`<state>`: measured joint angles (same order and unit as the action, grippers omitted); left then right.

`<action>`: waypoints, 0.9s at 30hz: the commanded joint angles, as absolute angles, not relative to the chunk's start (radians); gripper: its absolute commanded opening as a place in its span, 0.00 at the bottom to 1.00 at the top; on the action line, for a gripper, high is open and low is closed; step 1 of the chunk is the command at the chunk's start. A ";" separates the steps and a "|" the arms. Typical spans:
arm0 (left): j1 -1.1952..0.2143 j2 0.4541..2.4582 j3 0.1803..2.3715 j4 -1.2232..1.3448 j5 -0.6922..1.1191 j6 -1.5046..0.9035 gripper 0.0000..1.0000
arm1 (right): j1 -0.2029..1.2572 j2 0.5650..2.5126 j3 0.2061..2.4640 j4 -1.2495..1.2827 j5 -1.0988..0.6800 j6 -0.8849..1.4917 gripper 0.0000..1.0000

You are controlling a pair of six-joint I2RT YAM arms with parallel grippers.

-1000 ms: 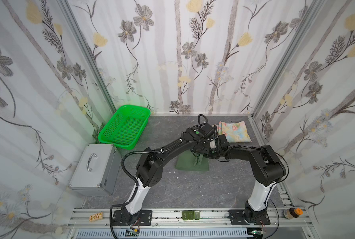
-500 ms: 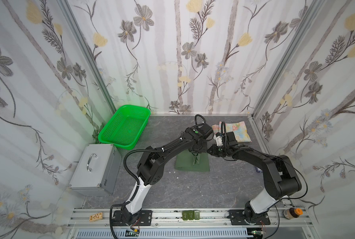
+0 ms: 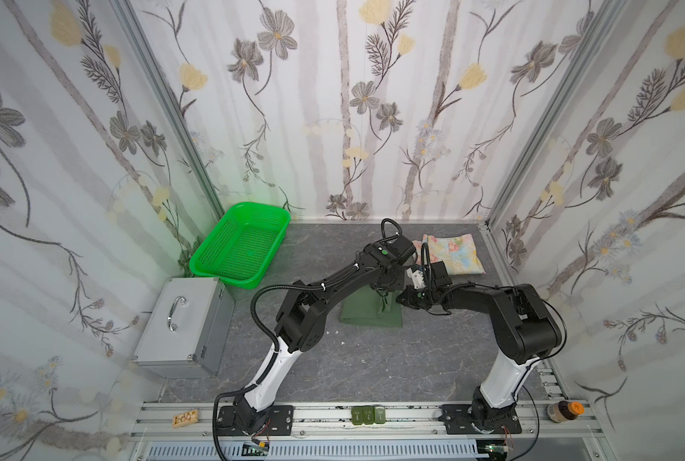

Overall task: Fold and stack skirts
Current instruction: Fold the skirt at the center of the table.

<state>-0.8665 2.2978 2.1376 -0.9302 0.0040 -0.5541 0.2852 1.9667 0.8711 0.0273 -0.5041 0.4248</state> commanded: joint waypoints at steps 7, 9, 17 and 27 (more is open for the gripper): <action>-0.868 2.400 2.238 -0.930 0.045 -0.565 0.00 | 0.287 1.980 0.857 -0.011 -0.463 0.416 0.11; -0.868 2.413 2.243 -0.930 0.044 -0.562 0.00 | 0.287 1.981 0.856 -0.008 -0.466 0.417 0.11; -0.864 2.427 2.232 -0.930 0.072 -0.571 0.35 | 0.287 1.973 0.855 -0.012 -0.471 0.425 0.11; -0.792 2.257 2.182 -0.928 0.020 -0.564 0.56 | 0.245 1.736 0.826 -0.153 -0.398 0.415 0.37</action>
<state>-0.8085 2.2803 2.2101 -0.9192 0.0544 -0.5724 0.2520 1.7935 0.8173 -0.0883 -0.4541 0.4297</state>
